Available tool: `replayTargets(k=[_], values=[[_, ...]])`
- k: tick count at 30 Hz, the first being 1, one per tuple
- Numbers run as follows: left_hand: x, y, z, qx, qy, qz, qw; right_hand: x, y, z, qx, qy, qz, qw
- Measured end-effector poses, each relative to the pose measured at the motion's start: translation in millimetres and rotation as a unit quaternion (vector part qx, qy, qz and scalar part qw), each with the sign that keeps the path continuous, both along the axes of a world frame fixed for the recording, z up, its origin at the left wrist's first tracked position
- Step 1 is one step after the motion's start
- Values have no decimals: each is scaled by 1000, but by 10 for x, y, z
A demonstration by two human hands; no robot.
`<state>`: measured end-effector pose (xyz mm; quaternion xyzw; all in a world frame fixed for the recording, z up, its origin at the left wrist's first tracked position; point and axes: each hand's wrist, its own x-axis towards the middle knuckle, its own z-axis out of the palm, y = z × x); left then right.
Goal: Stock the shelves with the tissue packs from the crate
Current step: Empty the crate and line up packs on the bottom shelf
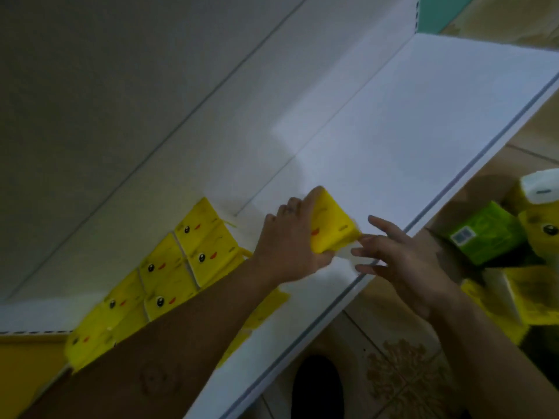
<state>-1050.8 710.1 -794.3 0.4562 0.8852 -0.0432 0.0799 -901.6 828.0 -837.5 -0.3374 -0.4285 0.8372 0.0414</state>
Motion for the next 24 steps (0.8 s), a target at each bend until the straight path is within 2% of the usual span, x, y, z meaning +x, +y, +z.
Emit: replayTargets(k=[3,5,6,8,10,11,14,16,18,20,22,24], values=[[-552,-69,-132,-5,43,100,994,-58,-59,-72,13,-15,12,1000],[-875,-122,-202,-86,93,168,978,-95,-54,-87,23,-25,29,999],[-962,-142,-232,-132,111,185,968,-113,-32,-98,32,-32,27,999],[-1004,-147,-324,-189,133,134,964,-140,23,-121,51,-46,21,997],[-957,-118,-443,-222,119,58,966,-171,67,-131,64,-57,20,996],[-950,-111,-491,-239,96,59,965,-184,78,-130,65,-59,19,996],[-1029,-125,-545,-286,18,166,944,-196,84,-137,69,-66,27,995],[-1078,-141,-538,-314,13,204,927,-189,78,-152,76,-70,41,994],[-1065,-119,-542,-318,69,187,927,-175,63,-189,77,-75,51,993],[-1003,-67,-568,-275,137,129,943,-150,48,-215,73,-85,56,992],[-939,11,-602,-230,137,60,962,-96,77,-252,74,-94,55,991],[-865,90,-607,-204,112,59,971,-18,143,-327,94,-109,64,987]])
